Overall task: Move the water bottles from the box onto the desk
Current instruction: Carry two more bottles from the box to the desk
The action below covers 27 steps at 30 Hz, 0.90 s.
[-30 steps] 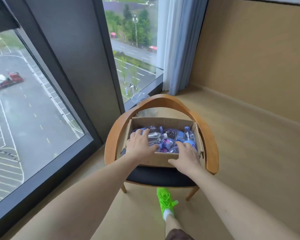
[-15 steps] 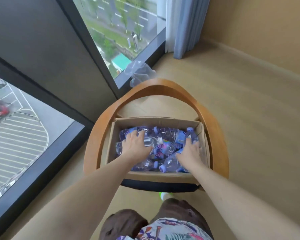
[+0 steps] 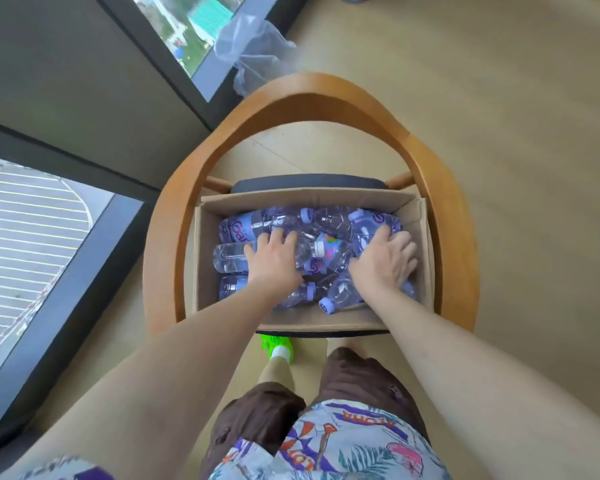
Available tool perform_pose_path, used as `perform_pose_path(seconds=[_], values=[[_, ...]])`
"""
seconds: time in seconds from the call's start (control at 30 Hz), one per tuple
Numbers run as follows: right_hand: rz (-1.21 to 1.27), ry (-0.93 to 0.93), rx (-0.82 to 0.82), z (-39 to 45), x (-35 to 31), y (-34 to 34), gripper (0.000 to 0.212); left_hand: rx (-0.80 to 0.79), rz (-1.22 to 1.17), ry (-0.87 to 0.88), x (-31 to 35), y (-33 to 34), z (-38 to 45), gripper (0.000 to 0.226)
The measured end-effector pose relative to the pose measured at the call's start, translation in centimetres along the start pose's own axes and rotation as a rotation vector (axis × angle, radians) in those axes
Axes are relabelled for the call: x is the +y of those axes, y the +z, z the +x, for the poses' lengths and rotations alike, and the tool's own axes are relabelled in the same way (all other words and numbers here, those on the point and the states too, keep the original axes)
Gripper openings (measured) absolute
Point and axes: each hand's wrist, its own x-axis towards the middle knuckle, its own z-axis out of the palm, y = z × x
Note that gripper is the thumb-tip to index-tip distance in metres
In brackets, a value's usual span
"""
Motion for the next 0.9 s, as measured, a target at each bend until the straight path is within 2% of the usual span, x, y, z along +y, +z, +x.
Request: perform_pose_path(seconds=[0.1, 0.17, 0.23, 0.33, 0.47, 0.57, 0.8, 0.9], values=[[0.055, 0.002, -0.092, 0.3, 0.9, 0.9, 0.096, -0.017, 0.078, 0.063, -0.8, -0.2, 0.8, 0.077], [0.043, -0.016, -0.099, 0.4, 1.5, 1.3, 0.098, -0.009, 0.073, 0.094, -1.3, -0.3, 1.1, 0.066], [0.05, 0.009, -0.093, 0.7, 1.7, 1.2, 0.096, -0.014, 0.038, 0.101, -1.6, -0.3, 1.1, 0.061], [0.031, 0.017, -0.119, 1.0, 1.3, 1.1, 0.082, -0.031, 0.007, 0.121, -1.9, -0.3, 0.9, 0.069], [-0.044, -0.122, -0.128, 0.8, 0.2, 0.9, 0.068, -0.055, 0.006, 0.129, -2.0, -0.2, 0.6, 0.065], [-0.067, -0.23, -0.147, 0.2, -0.8, 0.9, 0.07, -0.092, 0.005, 0.142, -1.8, -0.1, 0.1, 0.059], [-0.081, -0.385, -0.209, 0.2, -1.2, 0.6, 0.068, -0.041, 0.026, 0.206, -1.5, -0.2, -1.2, 0.058], [-0.071, -0.418, -0.226, 0.3, -1.2, 0.1, 0.064, 0.007, -0.085, 0.167, -0.8, -1.3, -1.5, 0.056]])
